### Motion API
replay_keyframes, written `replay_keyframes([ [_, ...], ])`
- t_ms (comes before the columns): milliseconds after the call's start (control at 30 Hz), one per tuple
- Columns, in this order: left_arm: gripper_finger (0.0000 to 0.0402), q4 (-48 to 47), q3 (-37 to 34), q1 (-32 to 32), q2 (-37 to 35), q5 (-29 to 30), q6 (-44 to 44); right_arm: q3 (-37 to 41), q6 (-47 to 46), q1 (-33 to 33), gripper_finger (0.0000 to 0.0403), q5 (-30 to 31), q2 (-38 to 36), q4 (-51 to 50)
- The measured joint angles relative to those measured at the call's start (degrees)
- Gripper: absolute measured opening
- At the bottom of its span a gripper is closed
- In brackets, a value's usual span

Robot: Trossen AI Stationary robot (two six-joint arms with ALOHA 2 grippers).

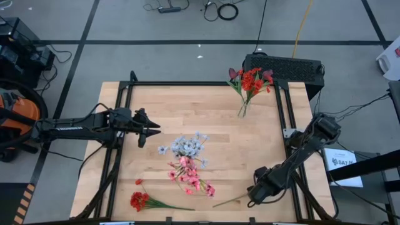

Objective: Sort flowers into vase by color
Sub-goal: Put the pink flower into the purple vase

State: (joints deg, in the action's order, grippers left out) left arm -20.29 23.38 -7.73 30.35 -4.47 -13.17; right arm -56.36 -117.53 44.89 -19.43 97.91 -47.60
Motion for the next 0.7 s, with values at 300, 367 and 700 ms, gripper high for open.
replay_keyframes([
  [300,0.0134,0.02,0.00,0.00,0.02,-0.46,-0.83,0.00,2.33,-3.48,0.0001,28.23,-0.58,-7.23],
  [367,0.0134,0.02,0.00,0.00,0.00,-0.48,-1.42,0.00,3.61,-4.22,0.0001,33.25,-1.92,-7.15],
  [700,0.0134,0.02,0.00,0.02,0.02,-0.46,-1.03,-0.02,-10.44,-5.63,0.0001,35.69,-8.71,-6.74],
])
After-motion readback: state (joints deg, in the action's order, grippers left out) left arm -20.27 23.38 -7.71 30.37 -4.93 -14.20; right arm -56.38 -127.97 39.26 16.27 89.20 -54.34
